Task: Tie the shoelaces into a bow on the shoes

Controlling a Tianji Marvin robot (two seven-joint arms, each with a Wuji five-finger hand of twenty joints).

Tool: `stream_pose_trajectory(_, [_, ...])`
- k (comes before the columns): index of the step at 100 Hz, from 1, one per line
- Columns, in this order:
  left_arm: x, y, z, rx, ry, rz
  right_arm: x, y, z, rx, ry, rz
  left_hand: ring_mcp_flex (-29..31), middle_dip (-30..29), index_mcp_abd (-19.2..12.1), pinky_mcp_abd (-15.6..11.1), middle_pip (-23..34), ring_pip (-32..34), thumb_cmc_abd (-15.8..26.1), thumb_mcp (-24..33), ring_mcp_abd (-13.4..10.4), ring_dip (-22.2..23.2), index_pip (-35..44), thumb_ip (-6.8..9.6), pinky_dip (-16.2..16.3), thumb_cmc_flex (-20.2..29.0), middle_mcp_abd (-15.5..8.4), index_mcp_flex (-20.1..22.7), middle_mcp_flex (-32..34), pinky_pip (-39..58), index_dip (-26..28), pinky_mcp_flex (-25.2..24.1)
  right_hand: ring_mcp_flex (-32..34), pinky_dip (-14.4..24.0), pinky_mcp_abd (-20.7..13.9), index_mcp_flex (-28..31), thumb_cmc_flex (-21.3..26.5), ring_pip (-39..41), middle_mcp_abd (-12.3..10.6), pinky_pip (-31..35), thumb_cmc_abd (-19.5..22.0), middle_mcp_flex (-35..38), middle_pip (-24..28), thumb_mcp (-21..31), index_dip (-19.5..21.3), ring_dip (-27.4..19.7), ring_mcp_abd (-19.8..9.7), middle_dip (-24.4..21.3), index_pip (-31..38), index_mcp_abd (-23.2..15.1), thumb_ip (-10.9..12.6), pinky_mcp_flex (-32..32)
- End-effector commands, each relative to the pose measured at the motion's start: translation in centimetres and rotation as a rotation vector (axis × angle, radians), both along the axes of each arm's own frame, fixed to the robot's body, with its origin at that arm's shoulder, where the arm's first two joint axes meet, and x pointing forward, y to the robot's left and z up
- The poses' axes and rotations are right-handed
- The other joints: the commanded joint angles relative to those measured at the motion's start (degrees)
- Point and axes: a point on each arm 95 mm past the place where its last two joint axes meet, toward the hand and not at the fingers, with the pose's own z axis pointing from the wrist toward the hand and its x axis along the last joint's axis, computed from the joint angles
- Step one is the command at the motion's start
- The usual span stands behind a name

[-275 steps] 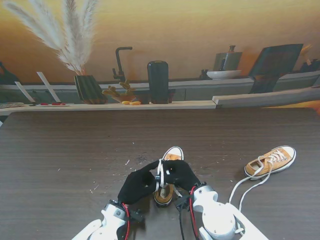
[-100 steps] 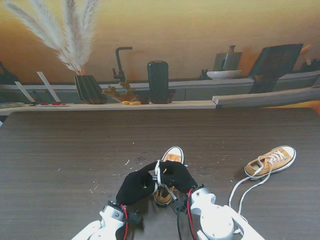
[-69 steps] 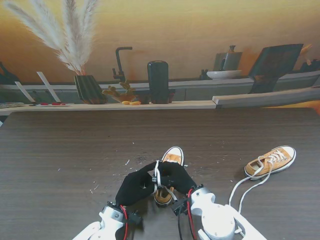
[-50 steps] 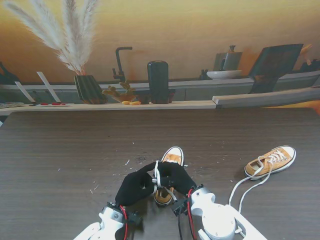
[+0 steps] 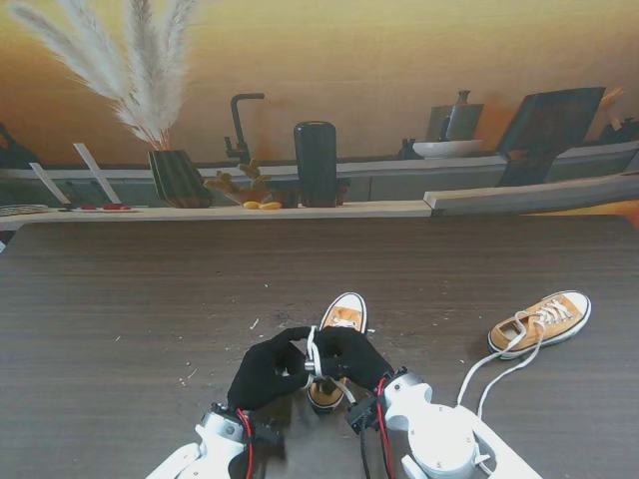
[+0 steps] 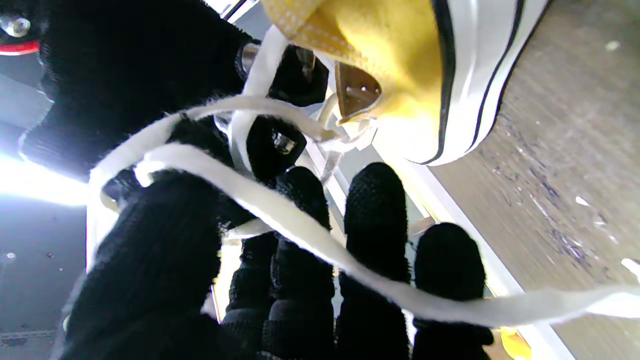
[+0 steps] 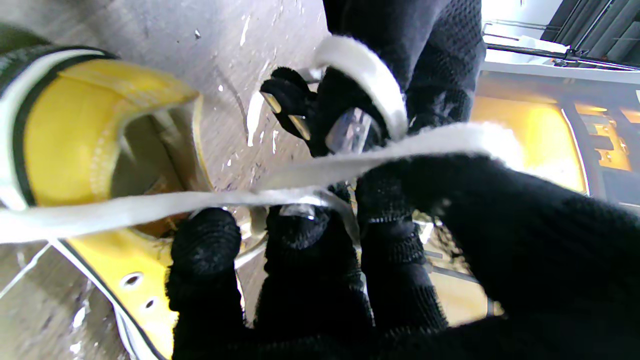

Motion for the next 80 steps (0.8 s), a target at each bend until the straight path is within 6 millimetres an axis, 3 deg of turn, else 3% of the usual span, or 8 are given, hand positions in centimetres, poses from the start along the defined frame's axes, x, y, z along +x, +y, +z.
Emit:
stream_pose_trajectory(1, [-0.19, -0.63, 0.39, 0.002, -0.005, -0.025, -0.15, 0.18, -0.16, 0.005, 0.007, -0.005, -1.4, 1.0, -14.5, 1.8, -0.2, 0.2, 3.8, 1.4, -0.9, 1.8, 15.3, 1.80, 1.6, 3.4, -1.4, 6.6, -1.3, -0.2, 6.7, -0.5, 0.6, 0.0, -1.4, 0.3, -0.5, 0.1, -0.1, -0.3, -1.6, 0.8, 1.4, 3.2, 1.3, 1.8, -1.5, 0.5, 3.0, -0.3, 2.3, 0.7])
stream_pose_trajectory(28, [-0.28, -0.61, 0.46, -0.004, -0.006, -0.040, -0.22, 0.36, -0.19, 0.044, 0.004, -0.037, -1.2, 0.7, -14.4, 1.6, -0.2, 0.1, 4.0, 1.5, -1.3, 1.7, 15.1, 1.90, 1.5, 2.9, -1.6, 7.8, -1.3, -0.1, 6.0, -0.3, 0.9, -0.2, -1.1, -0.8, 0.6, 0.0, -0.2, -0.1, 1.7, 0.9, 1.0, -0.5, 0.1, 1.8, -0.8, 0.3, 1.5, -1.8, 0.5, 0.4])
stream_pose_trajectory(43, [-0.32, -0.63, 0.48, -0.007, -0.002, -0.040, -0.22, 0.36, -0.24, 0.046, 0.003, -0.044, -0.8, 0.4, -13.4, 1.6, -0.1, 0.3, 6.1, 1.3, -1.6, 1.8, 17.2, 1.64, 1.5, 2.4, -1.5, 10.1, -1.5, 0.0, 6.8, 0.1, 0.3, -0.1, -1.3, -1.7, 1.2, 0.0, -0.2, -0.2, 3.6, 0.1, 1.2, -1.9, 0.5, 1.8, -1.2, 0.4, 1.4, -1.4, -0.2, -0.1])
stream_pose_trajectory(62, [-0.42, -0.56, 0.55, -0.012, 0.025, -0.036, -0.24, 0.28, -0.33, 0.054, -0.003, -0.077, -1.4, -0.3, -7.5, 1.8, 0.6, 0.3, 11.7, -2.0, -1.7, 1.7, 23.1, 1.97, 1.5, 4.3, -1.7, 3.0, -4.9, 0.1, 11.3, -0.5, -0.3, 0.0, -1.4, -2.6, 1.5, 0.3, -0.1, -0.2, 4.8, -0.6, 1.4, -2.8, 1.2, 1.8, -1.3, 0.4, 1.5, -1.0, -0.7, -0.7])
stream_pose_trajectory(72, [-0.47, -0.53, 0.63, -0.008, 0.035, -0.036, -0.33, 0.25, -0.35, 0.061, -0.010, -0.093, -2.6, -0.1, -6.8, 1.7, 0.2, 0.1, 14.1, -4.1, -1.7, 1.8, 25.0, 2.09, 1.7, 5.7, -1.7, -0.6, -7.2, -0.3, 13.7, -1.5, -0.7, 0.0, -1.3, -2.9, 1.5, 0.2, -0.2, -0.4, 5.0, -0.9, 1.4, -3.0, 1.4, 1.8, -1.2, 0.3, 1.6, -1.2, -0.9, -1.2])
stream_pose_trajectory(80, [-0.50, -0.47, 0.66, -0.002, 0.040, -0.036, -0.43, 0.22, -0.34, 0.067, -0.014, -0.102, -3.3, -0.3, -7.0, 1.6, -0.8, -0.3, 14.1, -4.4, -1.6, 1.8, 24.5, 2.72, 1.8, 6.4, -1.3, -1.1, -7.9, -0.6, 13.4, -2.3, -1.0, 0.0, -1.3, -2.9, 1.5, 0.0, -0.2, -0.6, 5.3, -1.1, 1.4, -3.1, 1.4, 1.8, -1.0, 0.2, 1.7, -1.3, -1.0, -1.6])
